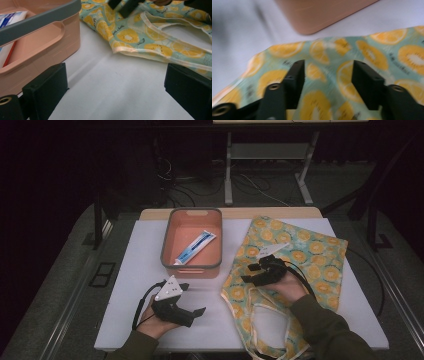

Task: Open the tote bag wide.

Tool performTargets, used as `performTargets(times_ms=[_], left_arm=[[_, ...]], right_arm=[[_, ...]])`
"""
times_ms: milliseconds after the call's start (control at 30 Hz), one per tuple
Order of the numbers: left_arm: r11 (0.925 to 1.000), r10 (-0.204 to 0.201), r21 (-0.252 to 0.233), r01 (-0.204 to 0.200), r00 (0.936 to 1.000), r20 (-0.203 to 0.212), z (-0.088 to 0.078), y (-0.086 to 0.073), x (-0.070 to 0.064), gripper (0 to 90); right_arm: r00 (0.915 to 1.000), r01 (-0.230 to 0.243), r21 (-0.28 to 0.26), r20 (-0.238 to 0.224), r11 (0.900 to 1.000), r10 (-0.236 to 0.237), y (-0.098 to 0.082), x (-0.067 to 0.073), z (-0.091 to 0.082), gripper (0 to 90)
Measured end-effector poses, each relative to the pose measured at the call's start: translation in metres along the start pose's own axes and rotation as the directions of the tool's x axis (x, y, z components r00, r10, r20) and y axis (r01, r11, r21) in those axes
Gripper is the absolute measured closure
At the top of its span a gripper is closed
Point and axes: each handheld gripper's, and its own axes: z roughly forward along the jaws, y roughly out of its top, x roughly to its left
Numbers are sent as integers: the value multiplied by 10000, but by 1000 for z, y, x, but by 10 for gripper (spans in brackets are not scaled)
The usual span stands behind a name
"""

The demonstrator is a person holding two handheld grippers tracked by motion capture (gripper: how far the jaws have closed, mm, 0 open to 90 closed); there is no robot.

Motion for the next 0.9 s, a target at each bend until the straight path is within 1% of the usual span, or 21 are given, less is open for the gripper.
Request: performTargets(times_ms=[33,100,233,300,367,433,533,567,633,667,700,733,767,800,833,867,900], left_arm=[[10000,-9,5,9,10000,2,0,0,0,33],[10000,-14,34,14,10000,-10,0,0,0,33],[10000,-17,26,17,10000,-29,-1,-1,0,33],[10000,-23,30,23,10000,-50,-1,-1,0,33],[10000,-17,27,17,10000,-54,-1,-1,0,33],[10000,-25,44,25,10000,-41,0,-1,0,33],[10000,4,39,-4,10000,-26,0,0,-1,33],[10000,20,48,-20,10000,-32,0,0,-1,33],[10000,0,61,0,10000,-37,0,0,-1,33],[10000,-1,49,1,10000,-34,0,-1,-1,33],[10000,18,52,-18,10000,-27,0,-1,-1,33],[10000,13,50,-13,10000,-28,0,-1,-1,33],[10000,14,43,-14,10000,-28,0,-1,-1,33],[10000,14,42,-14,10000,-21,0,-1,-1,33],[10000,16,48,-16,10000,-19,0,-1,-1,33],[10000,11,42,-11,10000,-14,0,-1,-1,33],[10000,8,41,-8,10000,-14,0,-1,-1,33]], right_arm=[[9998,90,18,-174,10000,-90,-4,3,-4,391],[9982,423,211,-427,9989,-414,-10,11,-11,356],[9938,991,651,-576,9930,-954,-22,26,-24,304],[9933,1044,723,-571,9919,-1003,-30,31,-32,294],[9935,1112,867,-353,9900,-1085,-38,33,-38,289],[9934,1140,1135,-242,9870,-1120,-48,31,-39,296],[9926,1210,1576,-262,9801,-1183,-58,29,-35,336],[9904,1373,1687,-413,9761,-1322,-59,29,-33,353],[9886,1481,1761,-542,9732,-1407,-59,30,-31,447],[9863,1623,1870,-603,9689,-1536,-59,31,-30,501],[9852,1709,1837,-462,9680,-1652,-59,31,-30,592],[9848,1735,1854,-409,9672,-1688,-58,31,-31,655],[9847,1729,1873,-528,9670,-1658,-58,31,-31,720],[9826,1845,1847,-581,9653,-1766,-58,30,-31,780],[9826,1836,1847,-631,9655,-1748,-58,32,-30,842],[9801,1951,1889,-733,9624,-1843,-58,32,-30,885],[9799,1968,1893,-720,9620,-1863,-58,33,-30,893]])
